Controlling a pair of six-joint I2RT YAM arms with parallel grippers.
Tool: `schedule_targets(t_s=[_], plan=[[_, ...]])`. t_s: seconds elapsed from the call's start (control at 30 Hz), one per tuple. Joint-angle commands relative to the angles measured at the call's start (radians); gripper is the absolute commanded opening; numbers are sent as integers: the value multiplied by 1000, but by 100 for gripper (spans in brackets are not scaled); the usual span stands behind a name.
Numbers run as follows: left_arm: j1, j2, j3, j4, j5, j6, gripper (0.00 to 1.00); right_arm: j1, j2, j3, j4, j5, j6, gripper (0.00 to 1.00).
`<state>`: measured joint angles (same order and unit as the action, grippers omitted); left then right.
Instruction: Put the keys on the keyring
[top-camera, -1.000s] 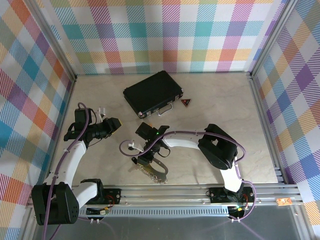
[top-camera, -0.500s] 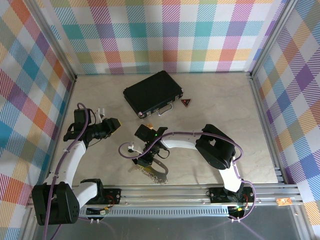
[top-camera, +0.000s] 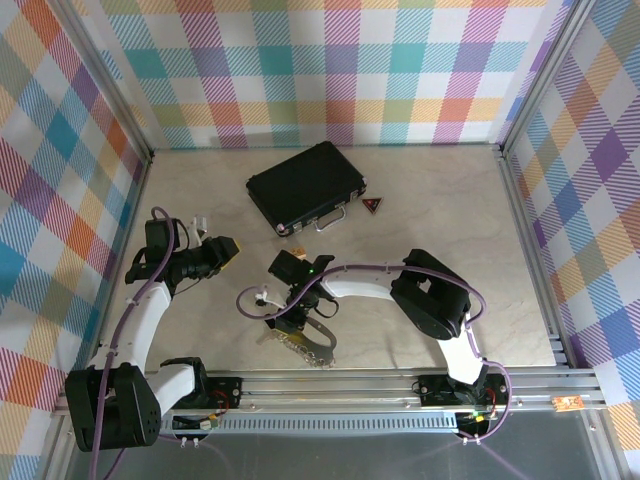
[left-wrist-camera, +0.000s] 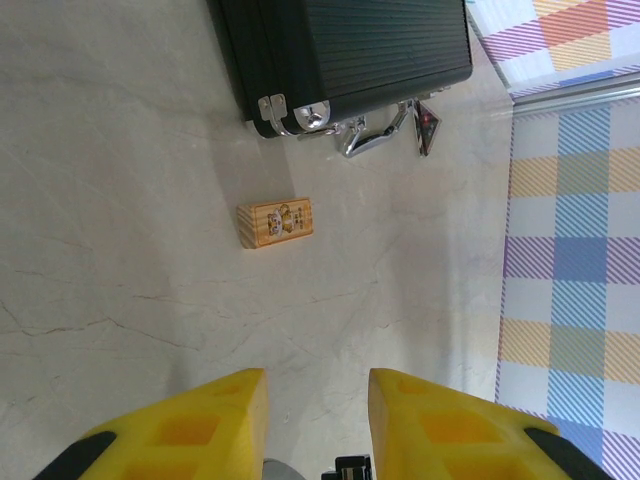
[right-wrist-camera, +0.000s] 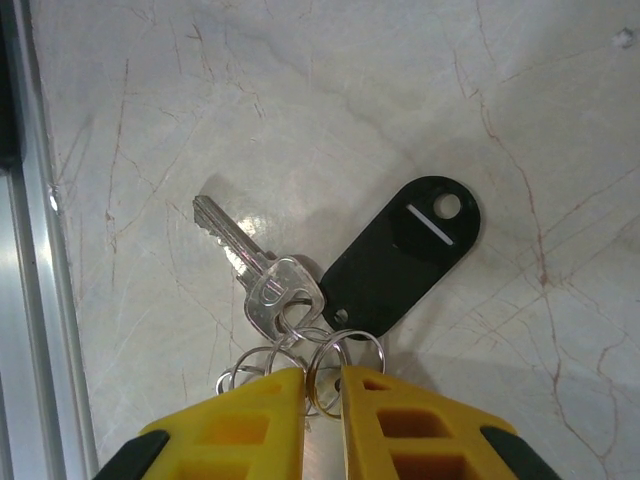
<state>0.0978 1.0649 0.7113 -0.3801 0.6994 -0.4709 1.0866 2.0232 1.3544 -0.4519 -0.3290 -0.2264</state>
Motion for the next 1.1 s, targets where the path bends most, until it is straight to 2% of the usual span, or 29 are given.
schedule_targets(t_s=[0.0, 0.23, 0.73, 1.07], plan=[[20, -5, -12, 27, 31, 27, 33, 15, 22, 33, 0, 16, -32, 17], [31, -8, -15, 25, 37, 26, 33, 26, 29, 34, 8, 45, -44, 16], [39, -14, -16, 27, 42, 27, 33, 32, 2, 6, 12, 88, -60, 1], [39, -16, -18, 41, 47, 15, 33, 32, -21, -12, 21, 119, -94, 0]])
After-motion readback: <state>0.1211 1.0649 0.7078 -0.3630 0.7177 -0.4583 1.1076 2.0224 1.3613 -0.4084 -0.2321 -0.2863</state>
